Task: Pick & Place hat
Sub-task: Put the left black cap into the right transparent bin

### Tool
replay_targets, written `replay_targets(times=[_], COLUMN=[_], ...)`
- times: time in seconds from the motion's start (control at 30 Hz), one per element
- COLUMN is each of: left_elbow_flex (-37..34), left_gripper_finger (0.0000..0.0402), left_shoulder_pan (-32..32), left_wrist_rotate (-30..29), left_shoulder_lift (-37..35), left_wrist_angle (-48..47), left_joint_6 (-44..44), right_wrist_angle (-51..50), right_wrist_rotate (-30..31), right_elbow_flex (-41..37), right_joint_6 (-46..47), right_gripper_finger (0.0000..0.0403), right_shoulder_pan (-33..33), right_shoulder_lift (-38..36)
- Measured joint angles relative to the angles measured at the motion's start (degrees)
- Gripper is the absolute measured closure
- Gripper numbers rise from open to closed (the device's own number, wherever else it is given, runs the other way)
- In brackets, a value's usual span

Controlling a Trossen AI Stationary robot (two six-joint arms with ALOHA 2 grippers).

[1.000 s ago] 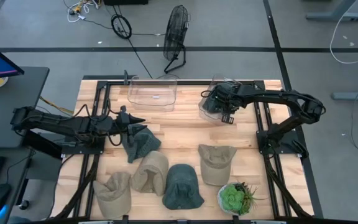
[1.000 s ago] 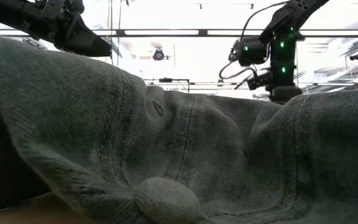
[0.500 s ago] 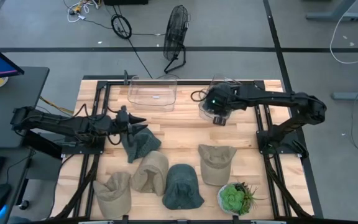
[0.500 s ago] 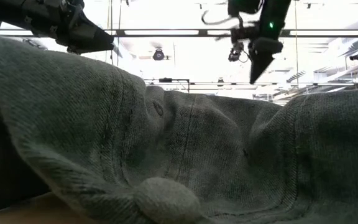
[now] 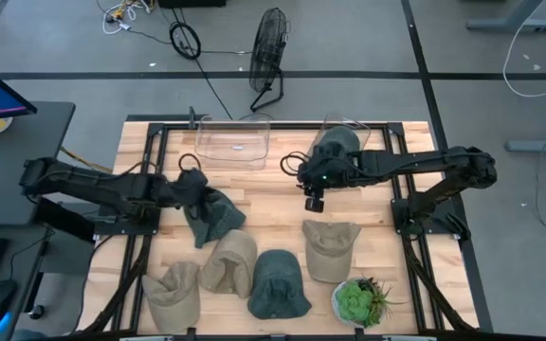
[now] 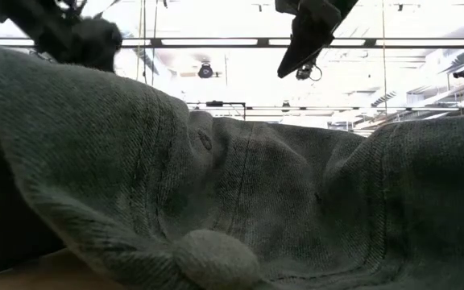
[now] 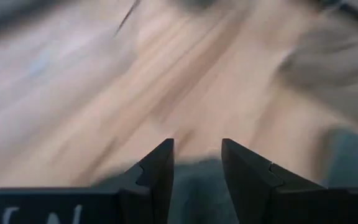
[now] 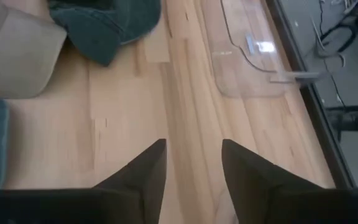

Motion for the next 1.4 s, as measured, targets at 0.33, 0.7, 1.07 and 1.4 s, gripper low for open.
replay_targets(times=[0.33, 0.7, 1.07, 1.4], left_elbow_flex=[-1.2, -1.2, -1.2, 1.9], left_gripper_finger=[0.0264, 0.0264, 0.0292, 0.0389], left_shoulder_pan=[-2.4, -7.5, -7.5, -7.5], left_wrist_rotate=[0.8, 0.7, 0.2, -1.8], left_shoulder_lift=[10.0, 11.1, 15.8, 17.5], left_wrist_angle=[-9.1, -9.7, -11.7, -6.2], left_joint_6=[-14.0, -14.0, -13.9, -10.1], right_wrist_angle=[1.9, 3.6, 5.5, 17.6], right_wrist_rotate=[0.0, 0.0, 0.0, -2.1], right_elbow_flex=[0.0, -1.7, -1.9, -1.9], right_joint_6=[-1.6, -2.2, -2.5, -4.8], right_gripper_finger=[0.0256, 0.0257, 0.0257, 0.0257], right_shoulder_pan=[0.6, 0.6, 0.6, 0.8], right_shoulder_lift=[0.2, 1.4, 2.3, 7.2])
